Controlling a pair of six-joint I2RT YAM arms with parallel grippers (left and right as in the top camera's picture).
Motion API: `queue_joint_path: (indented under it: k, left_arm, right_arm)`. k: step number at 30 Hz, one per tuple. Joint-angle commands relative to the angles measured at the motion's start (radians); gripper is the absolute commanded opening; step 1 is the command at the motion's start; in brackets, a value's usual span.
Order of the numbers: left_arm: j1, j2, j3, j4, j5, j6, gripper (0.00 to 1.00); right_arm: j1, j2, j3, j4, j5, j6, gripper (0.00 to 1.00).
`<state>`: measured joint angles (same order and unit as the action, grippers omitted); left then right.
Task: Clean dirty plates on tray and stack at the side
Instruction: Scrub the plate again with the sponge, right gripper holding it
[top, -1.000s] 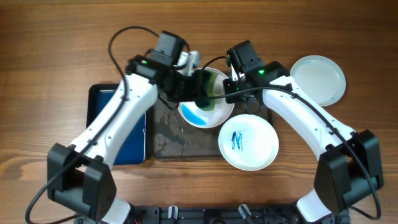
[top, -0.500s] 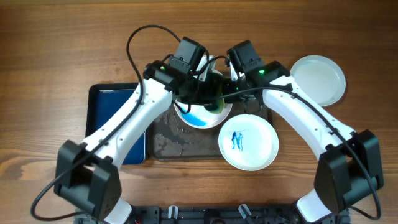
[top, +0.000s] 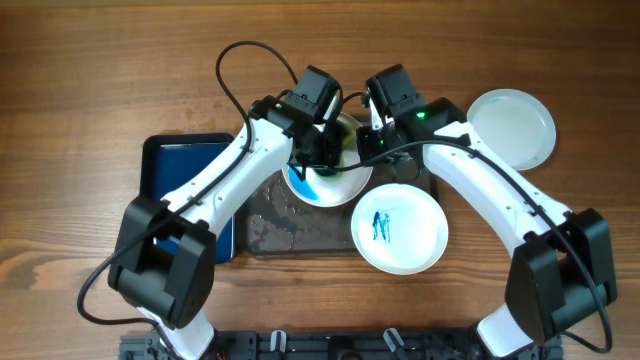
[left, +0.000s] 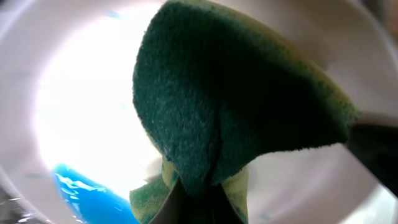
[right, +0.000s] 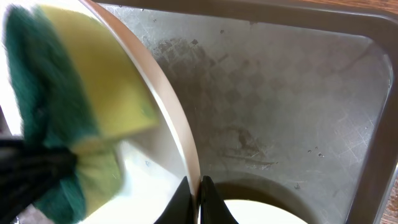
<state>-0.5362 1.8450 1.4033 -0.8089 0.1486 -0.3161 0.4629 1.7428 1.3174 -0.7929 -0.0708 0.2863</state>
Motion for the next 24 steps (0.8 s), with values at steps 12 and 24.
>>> queue_joint_path:
  k: [12,24]
  left_arm:
    - [0.002,-0.024,0.005,-0.017,-0.251,-0.040,0.04]
    - [0.079,-0.302,0.019,-0.091,-0.322,-0.080,0.04]
  right_arm:
    - [0.000,-0.026,0.027,-0.009,-0.043,0.002,0.05]
    - [0.000,-0.026,0.027,-0.009,-0.062,-0.002,0.05]
